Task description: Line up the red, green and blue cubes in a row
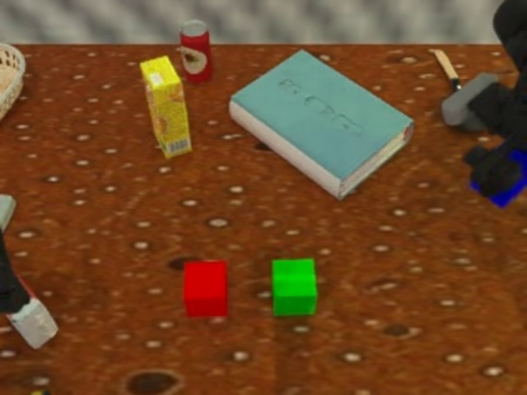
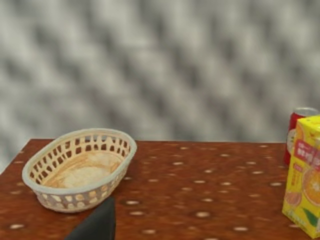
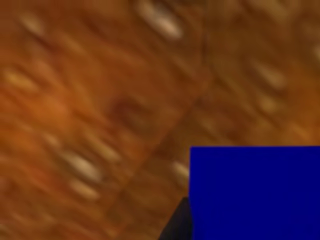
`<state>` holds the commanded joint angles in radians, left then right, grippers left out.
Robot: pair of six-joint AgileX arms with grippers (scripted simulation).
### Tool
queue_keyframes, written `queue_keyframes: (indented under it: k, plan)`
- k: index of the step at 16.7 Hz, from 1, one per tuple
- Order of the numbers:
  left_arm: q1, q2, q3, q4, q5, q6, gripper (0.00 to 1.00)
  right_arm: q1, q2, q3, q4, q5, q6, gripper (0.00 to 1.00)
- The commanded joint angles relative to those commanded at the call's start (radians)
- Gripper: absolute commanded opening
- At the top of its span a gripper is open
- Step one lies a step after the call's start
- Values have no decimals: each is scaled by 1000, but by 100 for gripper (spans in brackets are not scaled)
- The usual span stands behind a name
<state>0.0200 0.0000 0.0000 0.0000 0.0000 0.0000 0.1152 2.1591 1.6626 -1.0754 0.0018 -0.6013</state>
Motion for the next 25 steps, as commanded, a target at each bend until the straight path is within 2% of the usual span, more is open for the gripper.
queue_keyframes:
  k: [5,13,16,19,25]
  plan:
    - [0,0,0,0,0,0,100,112,-33,-36,1,0,250,0]
    - [0,0,0,0,0,0,100,378,-132,-163,3,-3,934,0]
    - [0,0,0,0,0,0,100,461,-175,-204,12,-2,1129,0]
    - [0,0,0,0,0,0,100,511,-207,-229,22,0,1231,0]
    - [0,0,0,0,0,0,100,515,-208,-232,27,-1,1245,0]
